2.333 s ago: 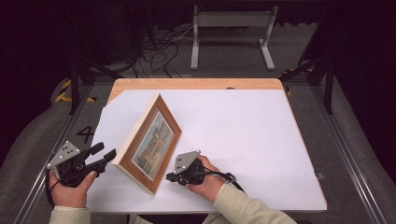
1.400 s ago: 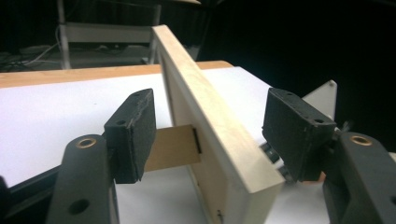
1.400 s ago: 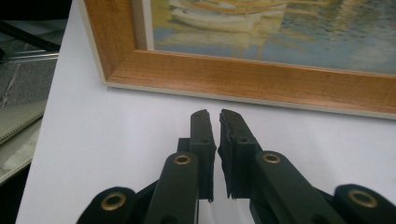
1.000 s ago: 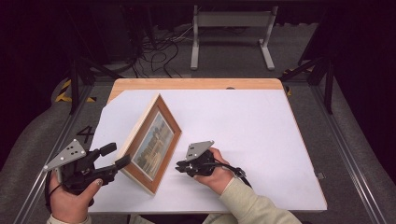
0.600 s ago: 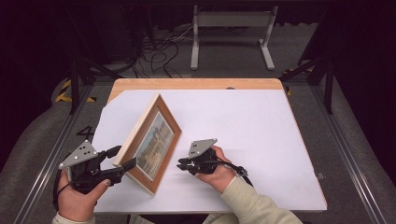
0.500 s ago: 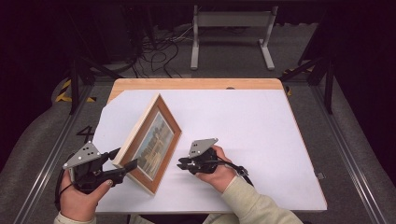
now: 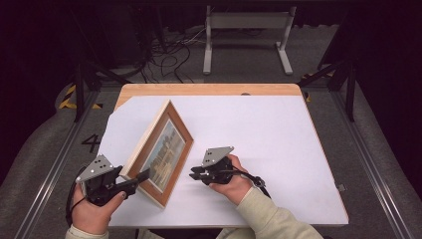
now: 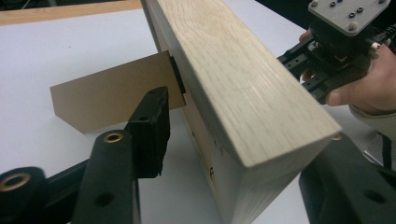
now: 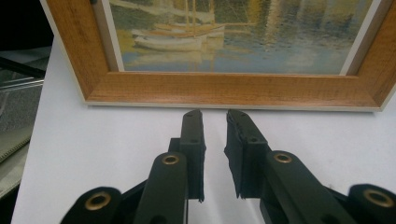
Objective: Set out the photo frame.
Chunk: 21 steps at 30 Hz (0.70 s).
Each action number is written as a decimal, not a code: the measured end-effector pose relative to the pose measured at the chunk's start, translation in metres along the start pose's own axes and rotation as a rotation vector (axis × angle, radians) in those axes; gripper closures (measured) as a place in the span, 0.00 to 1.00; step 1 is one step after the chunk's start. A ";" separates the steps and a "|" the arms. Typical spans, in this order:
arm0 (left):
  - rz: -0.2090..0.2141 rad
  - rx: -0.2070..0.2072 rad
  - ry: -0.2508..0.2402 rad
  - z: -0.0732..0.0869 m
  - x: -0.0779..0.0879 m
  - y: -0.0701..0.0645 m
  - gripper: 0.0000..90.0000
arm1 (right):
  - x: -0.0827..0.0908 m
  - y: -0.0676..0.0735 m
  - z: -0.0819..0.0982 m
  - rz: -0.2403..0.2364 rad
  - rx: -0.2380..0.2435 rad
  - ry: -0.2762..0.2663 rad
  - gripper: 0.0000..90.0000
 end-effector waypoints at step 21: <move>-0.014 0.028 0.013 0.007 -0.007 0.001 0.81 | 0.003 -0.003 0.000 0.007 -0.009 -0.013 0.85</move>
Point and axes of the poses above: each handheld gripper's, and its own axes: x roughly backward along the jaws, z roughly out of its underside, y roughly to its left, the point moved 3 cm from there along -x, roughly forward along the jaws
